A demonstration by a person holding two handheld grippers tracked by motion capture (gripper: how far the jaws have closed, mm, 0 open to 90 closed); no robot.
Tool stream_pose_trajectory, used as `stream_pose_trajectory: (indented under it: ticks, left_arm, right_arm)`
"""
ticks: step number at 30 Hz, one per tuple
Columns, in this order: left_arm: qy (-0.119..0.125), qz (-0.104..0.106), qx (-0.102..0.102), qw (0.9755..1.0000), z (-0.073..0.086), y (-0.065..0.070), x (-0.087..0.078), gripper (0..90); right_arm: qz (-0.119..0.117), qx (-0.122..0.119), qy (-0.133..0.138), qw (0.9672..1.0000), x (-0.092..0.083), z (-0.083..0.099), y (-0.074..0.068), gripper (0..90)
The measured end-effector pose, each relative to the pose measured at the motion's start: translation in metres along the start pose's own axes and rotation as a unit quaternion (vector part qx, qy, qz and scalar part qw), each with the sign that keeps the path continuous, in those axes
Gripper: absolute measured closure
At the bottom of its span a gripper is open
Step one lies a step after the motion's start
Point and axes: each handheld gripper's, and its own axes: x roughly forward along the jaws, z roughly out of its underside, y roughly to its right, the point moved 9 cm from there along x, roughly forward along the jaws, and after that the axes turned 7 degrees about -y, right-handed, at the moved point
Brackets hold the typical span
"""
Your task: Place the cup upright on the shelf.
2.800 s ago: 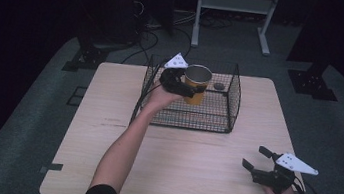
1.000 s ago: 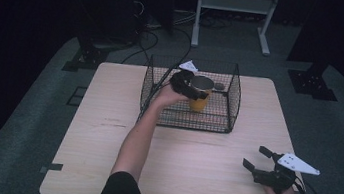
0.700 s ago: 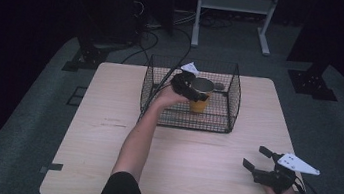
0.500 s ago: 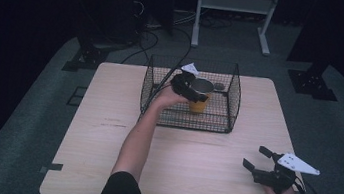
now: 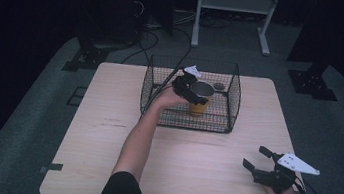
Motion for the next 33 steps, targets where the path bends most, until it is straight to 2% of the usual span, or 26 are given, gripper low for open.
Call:
stream_pose_trajectory:
  ticks: [9,16,33]
  left_arm:
    - [-0.011,-0.004,0.006,0.9999,0.002,0.001,0.0,11.5]
    - [-0.013,-0.003,0.006,0.9999,0.002,0.002,0.002,4.0]
    - [0.034,-0.019,0.005,0.9992,-0.014,0.002,-0.017,1.9]
  right_arm:
    - [0.0,0.0,0.0,1.0,0.0,0.0,0.0,13.3]
    - [0.0,-0.001,0.0,1.0,0.0,0.0,0.0,13.3]
    - [0.0,-0.001,0.0,1.0,0.0,0.0,0.0,13.3]
